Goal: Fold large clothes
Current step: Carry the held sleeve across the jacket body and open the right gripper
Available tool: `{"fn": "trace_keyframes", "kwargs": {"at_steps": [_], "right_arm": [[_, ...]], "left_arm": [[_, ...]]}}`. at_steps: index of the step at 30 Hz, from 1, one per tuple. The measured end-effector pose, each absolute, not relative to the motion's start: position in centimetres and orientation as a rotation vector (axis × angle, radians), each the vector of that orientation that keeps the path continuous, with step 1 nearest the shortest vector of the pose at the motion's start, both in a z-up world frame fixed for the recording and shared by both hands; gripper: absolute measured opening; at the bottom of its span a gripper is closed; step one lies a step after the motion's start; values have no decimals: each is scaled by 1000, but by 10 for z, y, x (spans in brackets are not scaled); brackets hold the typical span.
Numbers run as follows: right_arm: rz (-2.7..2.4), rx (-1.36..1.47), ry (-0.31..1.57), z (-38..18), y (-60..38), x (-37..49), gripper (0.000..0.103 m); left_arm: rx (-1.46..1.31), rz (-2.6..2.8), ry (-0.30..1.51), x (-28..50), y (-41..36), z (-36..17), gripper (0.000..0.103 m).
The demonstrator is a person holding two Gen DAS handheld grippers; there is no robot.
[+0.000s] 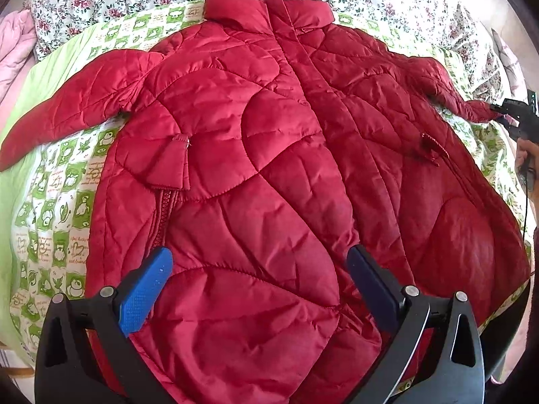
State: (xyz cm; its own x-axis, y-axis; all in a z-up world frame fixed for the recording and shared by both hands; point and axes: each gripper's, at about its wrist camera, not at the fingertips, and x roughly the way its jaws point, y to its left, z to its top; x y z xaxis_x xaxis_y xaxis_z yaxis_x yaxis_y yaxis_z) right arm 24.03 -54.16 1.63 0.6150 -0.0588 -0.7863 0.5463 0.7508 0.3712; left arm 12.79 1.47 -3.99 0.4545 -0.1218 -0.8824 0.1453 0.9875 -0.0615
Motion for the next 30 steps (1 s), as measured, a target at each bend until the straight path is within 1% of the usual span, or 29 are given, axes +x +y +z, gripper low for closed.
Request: {"fn": "trace_keyframes", "kwargs": {"at_steps": [1, 5, 9, 14, 19, 25, 30], "right_arm": [[-357, 621, 835, 20, -536, 242, 15], [-215, 529, 799, 40, -497, 255, 14], [-16, 470, 785, 58, -439, 275, 11], [182, 446, 806, 64, -362, 299, 11], [346, 398, 853, 56, -281, 318, 8], [507, 320, 930, 35, -194, 329, 6], [567, 261, 1031, 1, -136, 339, 5]], "left_arm": [[23, -166, 1086, 128, 15, -40, 103], [17, -169, 1082, 130, 18, -40, 103], [-8, -166, 1070, 135, 26, -37, 103], [-53, -165, 1060, 144, 39, -32, 103], [-113, -171, 1043, 152, 56, -26, 103], [-186, -190, 998, 172, 79, -14, 103], [-273, -216, 995, 202, 99, -13, 103]]}}
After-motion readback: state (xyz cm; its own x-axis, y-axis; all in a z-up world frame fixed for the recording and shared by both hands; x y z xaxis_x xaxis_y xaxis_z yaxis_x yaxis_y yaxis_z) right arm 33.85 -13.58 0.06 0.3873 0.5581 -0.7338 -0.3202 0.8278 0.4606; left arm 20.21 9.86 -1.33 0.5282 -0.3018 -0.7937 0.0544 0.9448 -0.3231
